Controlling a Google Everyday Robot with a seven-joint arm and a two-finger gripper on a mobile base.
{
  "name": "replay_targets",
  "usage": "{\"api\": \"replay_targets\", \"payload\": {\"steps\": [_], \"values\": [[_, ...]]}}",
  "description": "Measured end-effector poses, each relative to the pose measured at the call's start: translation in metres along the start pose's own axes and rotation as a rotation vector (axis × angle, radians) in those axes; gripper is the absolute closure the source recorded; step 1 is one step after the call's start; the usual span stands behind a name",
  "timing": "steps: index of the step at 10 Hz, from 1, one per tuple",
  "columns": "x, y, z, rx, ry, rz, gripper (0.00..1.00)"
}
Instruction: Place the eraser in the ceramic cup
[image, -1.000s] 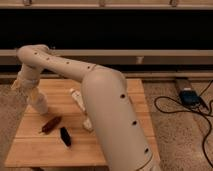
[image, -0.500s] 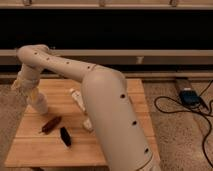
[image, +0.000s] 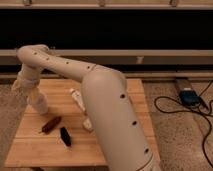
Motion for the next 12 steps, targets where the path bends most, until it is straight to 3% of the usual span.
{"api": "replay_targets", "payload": {"steps": [4,7,12], "values": [[-0.017,0.045,-0.012,-0.045,0.102,-0.029,0.20],[-0.018,0.092,-0.018,-0.074,0.159,-0.009,0.20],[-0.023,0.171,-0.037,-0.163,0.268,0.034,0.20]]}}
